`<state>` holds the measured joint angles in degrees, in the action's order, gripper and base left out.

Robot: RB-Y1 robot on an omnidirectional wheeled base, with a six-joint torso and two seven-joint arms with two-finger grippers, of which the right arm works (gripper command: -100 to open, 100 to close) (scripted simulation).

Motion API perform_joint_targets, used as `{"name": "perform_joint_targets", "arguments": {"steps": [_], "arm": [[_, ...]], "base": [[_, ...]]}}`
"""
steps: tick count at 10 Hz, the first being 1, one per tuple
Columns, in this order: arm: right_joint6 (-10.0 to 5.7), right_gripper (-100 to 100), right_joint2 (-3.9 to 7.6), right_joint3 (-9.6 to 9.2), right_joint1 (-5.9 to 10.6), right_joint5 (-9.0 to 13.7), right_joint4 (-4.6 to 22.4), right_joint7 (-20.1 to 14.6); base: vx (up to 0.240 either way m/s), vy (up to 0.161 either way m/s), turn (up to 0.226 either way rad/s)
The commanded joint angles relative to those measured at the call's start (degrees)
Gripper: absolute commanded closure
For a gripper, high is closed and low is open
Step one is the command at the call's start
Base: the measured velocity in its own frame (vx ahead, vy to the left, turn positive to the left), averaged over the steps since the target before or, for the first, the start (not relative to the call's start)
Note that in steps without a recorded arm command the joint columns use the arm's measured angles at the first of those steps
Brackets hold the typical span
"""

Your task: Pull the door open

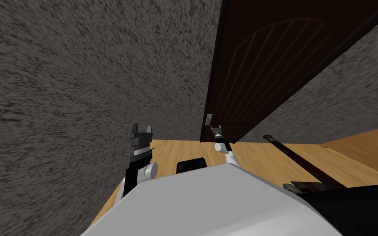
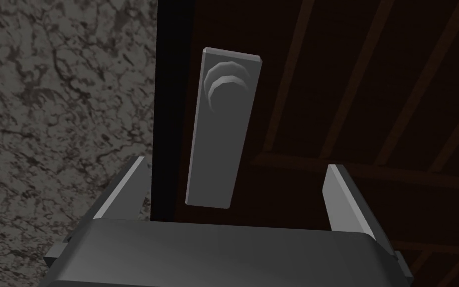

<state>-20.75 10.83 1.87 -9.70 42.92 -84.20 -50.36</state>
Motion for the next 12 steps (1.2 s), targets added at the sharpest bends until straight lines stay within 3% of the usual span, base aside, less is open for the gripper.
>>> {"name": "perform_joint_targets", "arguments": {"steps": [1, 6, 7, 12], "arm": [[-0.12, -100, 0.21, -0.07, 0.48, 0.9, 1.3, -1.6], [0.13, -100, 0.95, 0.20, 2.37, 4.3, 5.2, -6.8], [-0.07, -100, 0.94, 0.04, 2.18, 3.8, 5.0, -6.2], [-0.87, -100, 3.82, 2.15, 2.37, 5.0, 7.3, -8.9]], "base": [[0.001, -0.082, 0.175], [-0.001, -0.109, 0.201], [-0.003, -0.044, 0.029], [0.184, -0.052, 0.101]]}}
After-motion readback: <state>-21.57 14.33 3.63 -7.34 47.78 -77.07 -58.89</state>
